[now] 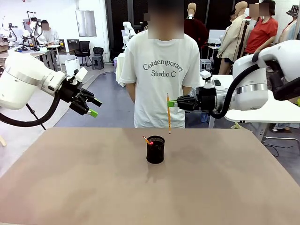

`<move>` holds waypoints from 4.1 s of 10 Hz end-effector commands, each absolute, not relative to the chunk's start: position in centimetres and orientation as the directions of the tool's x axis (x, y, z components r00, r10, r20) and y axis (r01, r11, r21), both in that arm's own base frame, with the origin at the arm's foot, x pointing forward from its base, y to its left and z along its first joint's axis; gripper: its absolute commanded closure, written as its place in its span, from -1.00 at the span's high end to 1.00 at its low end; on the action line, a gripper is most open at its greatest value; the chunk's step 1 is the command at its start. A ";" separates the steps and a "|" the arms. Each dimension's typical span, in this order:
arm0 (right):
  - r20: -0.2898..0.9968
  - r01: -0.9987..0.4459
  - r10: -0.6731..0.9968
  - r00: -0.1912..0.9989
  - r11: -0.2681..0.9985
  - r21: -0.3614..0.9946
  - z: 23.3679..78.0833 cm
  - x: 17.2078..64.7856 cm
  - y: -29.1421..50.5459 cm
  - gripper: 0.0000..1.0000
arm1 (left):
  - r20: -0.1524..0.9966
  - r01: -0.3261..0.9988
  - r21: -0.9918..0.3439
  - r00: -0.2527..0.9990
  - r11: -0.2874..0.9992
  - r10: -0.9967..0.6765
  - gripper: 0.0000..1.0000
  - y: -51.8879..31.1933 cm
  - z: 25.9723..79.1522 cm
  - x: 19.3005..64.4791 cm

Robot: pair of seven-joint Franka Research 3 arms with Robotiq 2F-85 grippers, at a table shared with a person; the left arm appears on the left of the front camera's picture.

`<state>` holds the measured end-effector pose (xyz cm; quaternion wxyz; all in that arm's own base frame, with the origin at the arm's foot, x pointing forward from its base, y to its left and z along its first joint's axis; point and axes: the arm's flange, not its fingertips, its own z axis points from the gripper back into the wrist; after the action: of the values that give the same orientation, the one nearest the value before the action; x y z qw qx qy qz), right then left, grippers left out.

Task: Place the pens into the pen holder.
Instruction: Pick up a writing instrument from the table and place it into the Pen holder.

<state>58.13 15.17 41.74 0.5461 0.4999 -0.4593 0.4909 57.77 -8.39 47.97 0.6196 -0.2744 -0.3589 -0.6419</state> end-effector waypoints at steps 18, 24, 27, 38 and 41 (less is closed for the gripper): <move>0.999 -0.995 0.014 0.036 -0.095 0.037 33.6 62.6 18.4 -1.00 | 0.795 0.992 0.123 -0.083 0.025 -0.601 1.00 -8.3 48.1 57.7; 0.999 -0.987 0.033 0.029 -0.160 0.034 31.5 62.9 17.9 -1.00 | 0.795 0.992 0.123 -0.083 0.025 -0.601 1.00 -8.3 48.1 57.7; 0.997 -0.986 0.056 0.049 -0.158 0.058 29.7 63.2 18.2 -1.00 | 0.795 0.992 0.123 -0.083 0.025 -0.601 1.00 -8.3 48.1 57.7; 0.994 -0.979 0.096 0.043 -0.193 0.061 30.7 62.7 18.1 1.00 | 0.795 0.992 0.123 -0.083 0.025 -0.601 1.00 -8.3 48.1 57.7; 0.989 -0.982 0.134 0.059 -0.168 0.081 30.5 62.7 17.8 1.00 | 0.795 0.992 0.123 -0.083 0.025 -0.601 1.00 -8.3 48.1 57.7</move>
<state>62.56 17.86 30.06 0.4886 0.5337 -0.4131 0.5530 57.77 -8.39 47.98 0.6196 -0.2743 -0.3590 -0.6419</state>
